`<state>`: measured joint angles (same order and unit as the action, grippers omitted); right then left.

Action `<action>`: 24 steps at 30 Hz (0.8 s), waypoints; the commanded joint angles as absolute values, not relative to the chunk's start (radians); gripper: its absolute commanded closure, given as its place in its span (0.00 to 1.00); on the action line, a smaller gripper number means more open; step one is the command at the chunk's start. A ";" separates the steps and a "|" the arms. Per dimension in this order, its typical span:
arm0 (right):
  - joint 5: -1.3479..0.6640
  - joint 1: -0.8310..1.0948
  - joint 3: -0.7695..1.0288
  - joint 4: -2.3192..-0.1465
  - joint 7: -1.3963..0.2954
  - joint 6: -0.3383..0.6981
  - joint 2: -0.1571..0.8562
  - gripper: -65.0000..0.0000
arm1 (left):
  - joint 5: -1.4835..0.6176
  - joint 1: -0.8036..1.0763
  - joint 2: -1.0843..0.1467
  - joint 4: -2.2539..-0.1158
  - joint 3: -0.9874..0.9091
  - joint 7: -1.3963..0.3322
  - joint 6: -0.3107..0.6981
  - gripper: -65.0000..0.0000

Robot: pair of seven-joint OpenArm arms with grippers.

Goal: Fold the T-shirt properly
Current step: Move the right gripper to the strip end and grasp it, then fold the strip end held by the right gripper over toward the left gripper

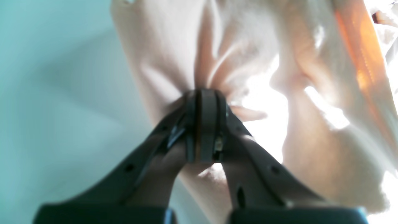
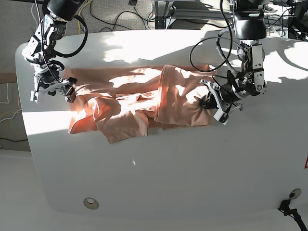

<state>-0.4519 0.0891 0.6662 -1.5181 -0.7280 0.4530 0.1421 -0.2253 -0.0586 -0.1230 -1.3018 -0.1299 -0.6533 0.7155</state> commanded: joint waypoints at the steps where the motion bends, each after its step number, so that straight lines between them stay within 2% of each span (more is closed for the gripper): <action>1: -0.484 0.087 0.667 -1.534 -0.707 0.464 0.140 0.20 | -0.166 -0.056 -0.134 -1.303 -0.131 -0.708 0.698 1.00; 6: -0.484 0.101 0.644 -1.537 -0.708 0.464 0.082 0.21 | -0.166 -0.056 -0.134 -1.307 -0.131 -0.708 0.698 1.00; 11: -0.486 0.108 0.530 -1.540 -0.707 0.463 0.071 0.21 | -0.166 -0.056 -0.134 -1.308 -0.131 -0.708 0.698 1.00; 20: -0.481 0.056 0.518 -1.535 -0.707 0.458 0.044 0.21 | -0.166 -0.054 -0.134 -1.307 -0.131 -0.708 0.698 1.00; 22: -0.481 0.042 0.518 -1.534 -0.707 0.456 0.048 0.26 | -0.166 -0.047 -0.134 -1.307 -0.131 -0.708 0.698 1.00; 24: -0.479 0.018 0.518 -1.534 -0.707 0.456 0.050 0.36 | -0.166 -0.044 -0.134 -1.307 -0.131 -0.708 0.698 1.00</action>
<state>-0.4641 0.0349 0.5159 -1.5154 -0.7345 0.4484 0.0368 -0.2222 -0.0475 -0.1234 -1.3060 -0.1303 -0.6407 0.7120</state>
